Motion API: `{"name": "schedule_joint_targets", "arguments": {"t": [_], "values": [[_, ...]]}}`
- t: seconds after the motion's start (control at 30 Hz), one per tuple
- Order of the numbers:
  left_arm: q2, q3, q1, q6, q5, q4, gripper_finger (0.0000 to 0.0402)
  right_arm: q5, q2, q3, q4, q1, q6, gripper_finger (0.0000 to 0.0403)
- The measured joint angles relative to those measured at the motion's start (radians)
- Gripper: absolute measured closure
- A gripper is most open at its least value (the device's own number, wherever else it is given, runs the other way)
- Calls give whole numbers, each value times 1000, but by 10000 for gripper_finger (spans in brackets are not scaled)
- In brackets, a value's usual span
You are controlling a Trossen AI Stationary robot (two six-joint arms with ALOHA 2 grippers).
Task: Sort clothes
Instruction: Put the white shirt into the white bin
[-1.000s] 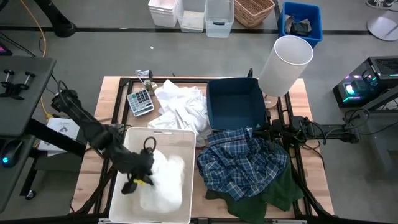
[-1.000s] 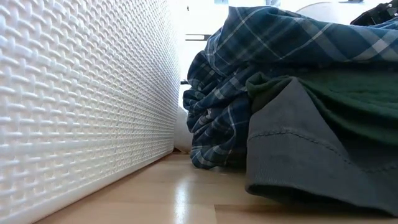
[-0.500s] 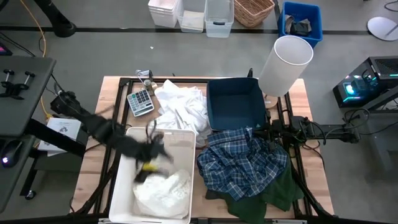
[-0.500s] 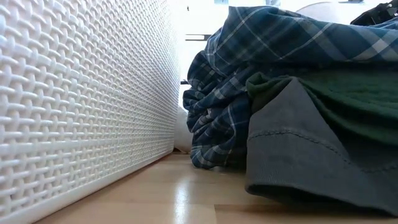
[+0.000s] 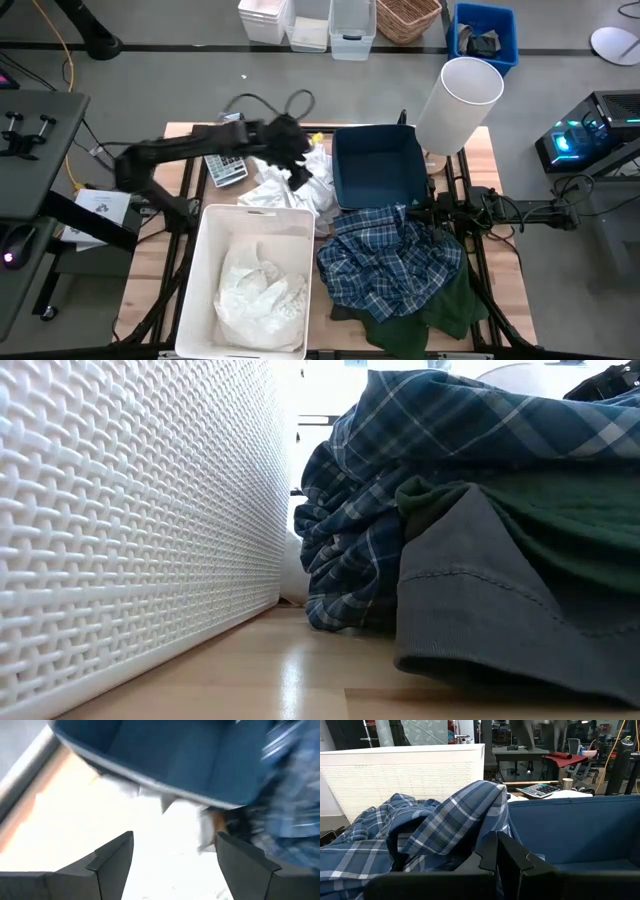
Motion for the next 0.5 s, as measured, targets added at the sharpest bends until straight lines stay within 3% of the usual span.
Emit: {"name": "schedule_joint_targets", "arguments": {"t": [0.37,0.5], "values": [[338,0,3,-160,-110,-21,135,0,0,0,0,0,0,402],[427,1,-2,-183,-216,-22,135,0,0,0,0,0,0,402]]}}
